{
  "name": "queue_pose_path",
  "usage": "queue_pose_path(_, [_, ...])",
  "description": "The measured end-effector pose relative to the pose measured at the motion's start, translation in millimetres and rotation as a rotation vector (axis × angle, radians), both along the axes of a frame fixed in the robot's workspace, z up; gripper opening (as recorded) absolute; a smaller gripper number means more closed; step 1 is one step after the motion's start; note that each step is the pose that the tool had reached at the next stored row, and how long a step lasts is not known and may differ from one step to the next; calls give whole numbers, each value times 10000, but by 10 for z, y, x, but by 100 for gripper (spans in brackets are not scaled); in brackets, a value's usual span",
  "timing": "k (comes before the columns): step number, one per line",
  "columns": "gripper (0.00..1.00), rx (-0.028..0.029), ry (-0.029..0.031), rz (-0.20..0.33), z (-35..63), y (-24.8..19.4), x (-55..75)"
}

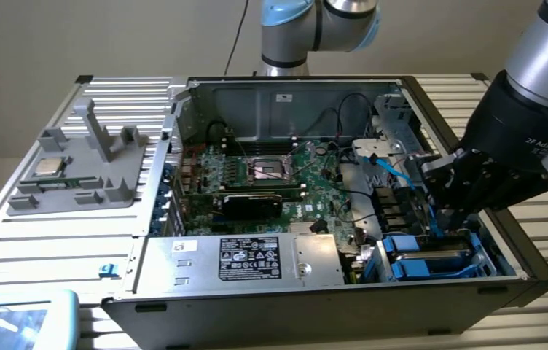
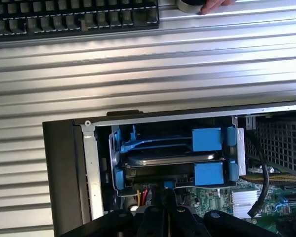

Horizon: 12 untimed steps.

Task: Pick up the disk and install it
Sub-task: 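Insert the second disk wire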

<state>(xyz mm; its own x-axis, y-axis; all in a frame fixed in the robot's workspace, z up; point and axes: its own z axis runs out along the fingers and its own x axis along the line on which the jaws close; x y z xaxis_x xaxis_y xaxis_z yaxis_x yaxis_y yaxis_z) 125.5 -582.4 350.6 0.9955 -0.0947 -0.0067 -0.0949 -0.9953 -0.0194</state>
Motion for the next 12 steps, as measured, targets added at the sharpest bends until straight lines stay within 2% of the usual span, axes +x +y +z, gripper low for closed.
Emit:
queue_pose_path(4, [11,7,-50,145,-51,-6,-5])
queue_pose_path(8, [11,21,-75,229,-107,-14,-10])
queue_pose_path(12, [11,34,-117,302,-130,-19,-12])
